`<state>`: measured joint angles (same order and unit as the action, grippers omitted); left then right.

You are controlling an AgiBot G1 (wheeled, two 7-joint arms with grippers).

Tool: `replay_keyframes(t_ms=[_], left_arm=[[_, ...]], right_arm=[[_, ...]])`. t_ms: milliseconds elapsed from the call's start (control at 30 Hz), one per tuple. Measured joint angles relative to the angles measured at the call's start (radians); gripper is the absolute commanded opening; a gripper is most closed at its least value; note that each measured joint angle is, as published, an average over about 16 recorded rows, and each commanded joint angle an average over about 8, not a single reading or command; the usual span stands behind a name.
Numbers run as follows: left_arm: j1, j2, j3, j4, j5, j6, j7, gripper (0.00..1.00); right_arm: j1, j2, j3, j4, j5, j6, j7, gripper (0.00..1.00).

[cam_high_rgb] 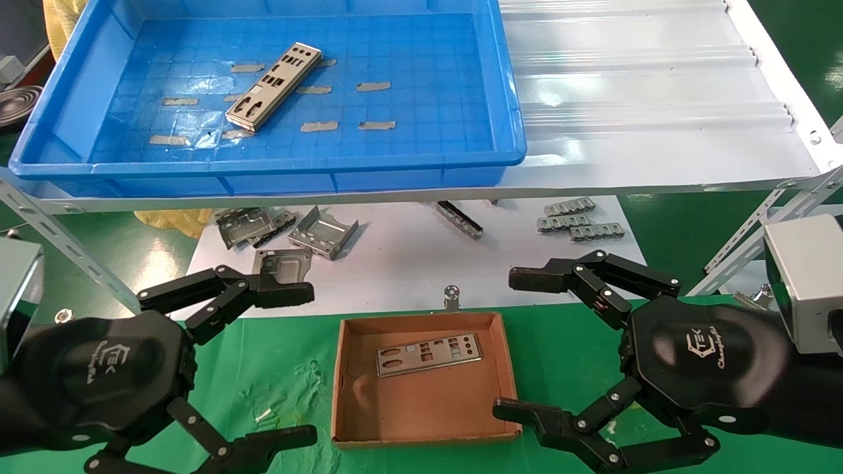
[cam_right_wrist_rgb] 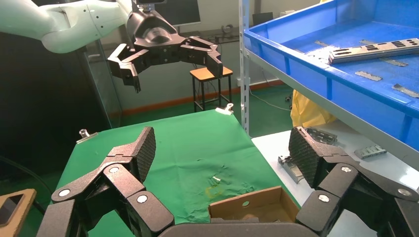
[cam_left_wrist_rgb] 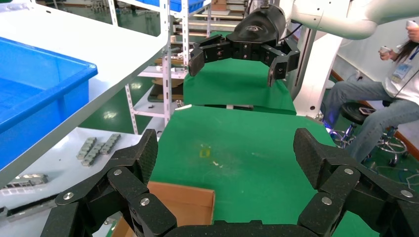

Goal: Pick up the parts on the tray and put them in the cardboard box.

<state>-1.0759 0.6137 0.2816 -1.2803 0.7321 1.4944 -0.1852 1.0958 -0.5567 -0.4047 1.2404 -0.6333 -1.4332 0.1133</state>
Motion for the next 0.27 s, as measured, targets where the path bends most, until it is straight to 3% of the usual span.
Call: replay_keyframes(t_ms=[267], left_arm=[[0.0,0.0,0.0,0.0,0.0,0.0,0.0,1.0]], right_arm=[[0.0,0.0,0.0,0.0,0.0,0.0,0.0,1.0]])
